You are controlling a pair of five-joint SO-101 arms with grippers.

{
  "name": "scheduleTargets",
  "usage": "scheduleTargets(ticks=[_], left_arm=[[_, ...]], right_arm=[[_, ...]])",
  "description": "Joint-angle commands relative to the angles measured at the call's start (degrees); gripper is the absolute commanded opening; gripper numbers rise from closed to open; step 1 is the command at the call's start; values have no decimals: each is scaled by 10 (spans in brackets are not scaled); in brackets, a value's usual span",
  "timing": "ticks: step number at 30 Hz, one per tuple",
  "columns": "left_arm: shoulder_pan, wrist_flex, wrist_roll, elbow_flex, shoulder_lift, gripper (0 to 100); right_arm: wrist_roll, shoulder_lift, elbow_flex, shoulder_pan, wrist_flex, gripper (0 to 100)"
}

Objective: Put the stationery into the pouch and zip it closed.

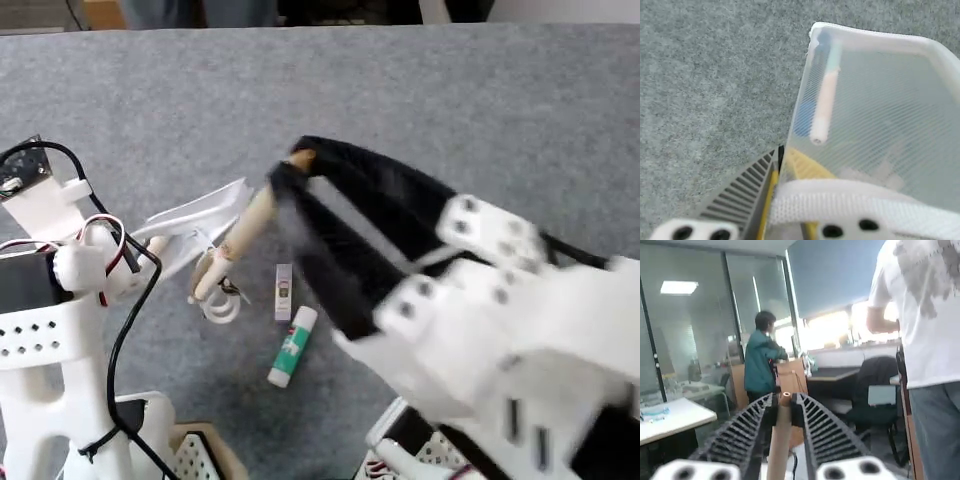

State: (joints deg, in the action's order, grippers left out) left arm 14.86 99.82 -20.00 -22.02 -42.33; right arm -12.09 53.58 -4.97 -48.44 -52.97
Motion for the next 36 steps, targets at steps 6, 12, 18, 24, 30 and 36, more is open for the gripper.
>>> scheduleTargets(ticks=[6,12,18,24,30,36], left_arm=[[2,8,-2,-1,2,28],[2,9,-2,0,2,28],[2,9,-2,0,2,28],[1,9,-2,0,2,28],[-3,8,-2,0,6,28],[0,1,-3,0,7,28]], right_arm=[[-4,-4,202,-4,198,12],[75,-5,291,-3,299,12],[92,-6,367,-3,377,12],[120,-1,448,-2,418,12],[120,9,487,1,412,12],[122,84,491,-4,225,15]])
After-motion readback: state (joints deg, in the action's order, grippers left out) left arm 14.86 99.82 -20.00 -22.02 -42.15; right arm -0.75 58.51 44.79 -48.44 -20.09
